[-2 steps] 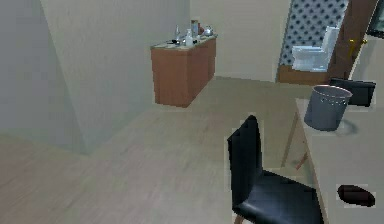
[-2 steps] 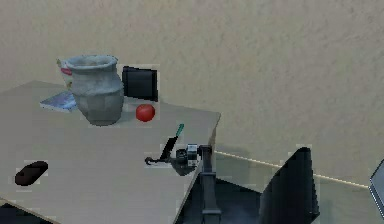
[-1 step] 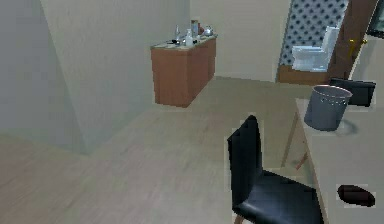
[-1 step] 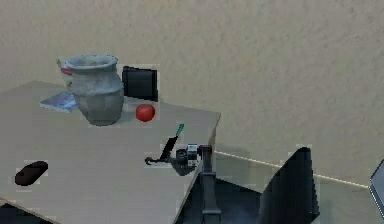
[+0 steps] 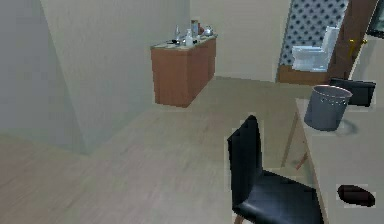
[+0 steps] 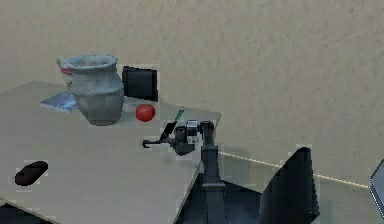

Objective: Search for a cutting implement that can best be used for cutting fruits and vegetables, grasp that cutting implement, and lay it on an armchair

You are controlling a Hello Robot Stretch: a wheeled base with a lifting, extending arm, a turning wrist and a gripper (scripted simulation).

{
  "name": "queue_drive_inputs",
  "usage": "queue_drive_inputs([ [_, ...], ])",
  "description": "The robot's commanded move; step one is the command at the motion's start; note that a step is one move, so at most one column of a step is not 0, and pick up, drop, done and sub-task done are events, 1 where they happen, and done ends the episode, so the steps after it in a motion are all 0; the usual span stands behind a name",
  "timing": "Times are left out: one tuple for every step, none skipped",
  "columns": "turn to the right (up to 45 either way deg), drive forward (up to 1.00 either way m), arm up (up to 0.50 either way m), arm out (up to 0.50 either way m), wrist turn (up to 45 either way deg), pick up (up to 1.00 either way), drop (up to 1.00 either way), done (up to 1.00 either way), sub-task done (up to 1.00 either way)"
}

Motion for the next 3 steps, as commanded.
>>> queue_drive_inputs([
  [0.0, 0.0, 0.24, 0.0, 0.0, 0.0, 0.0, 0.0, 0.0],
  [0.0, 0.0, 0.0, 0.0, -45.0, 0.0, 0.0, 0.0, 0.0],
  [0.0, 0.0, 0.0, 0.0, -45.0, 0.0, 0.0, 0.0, 0.0],
])
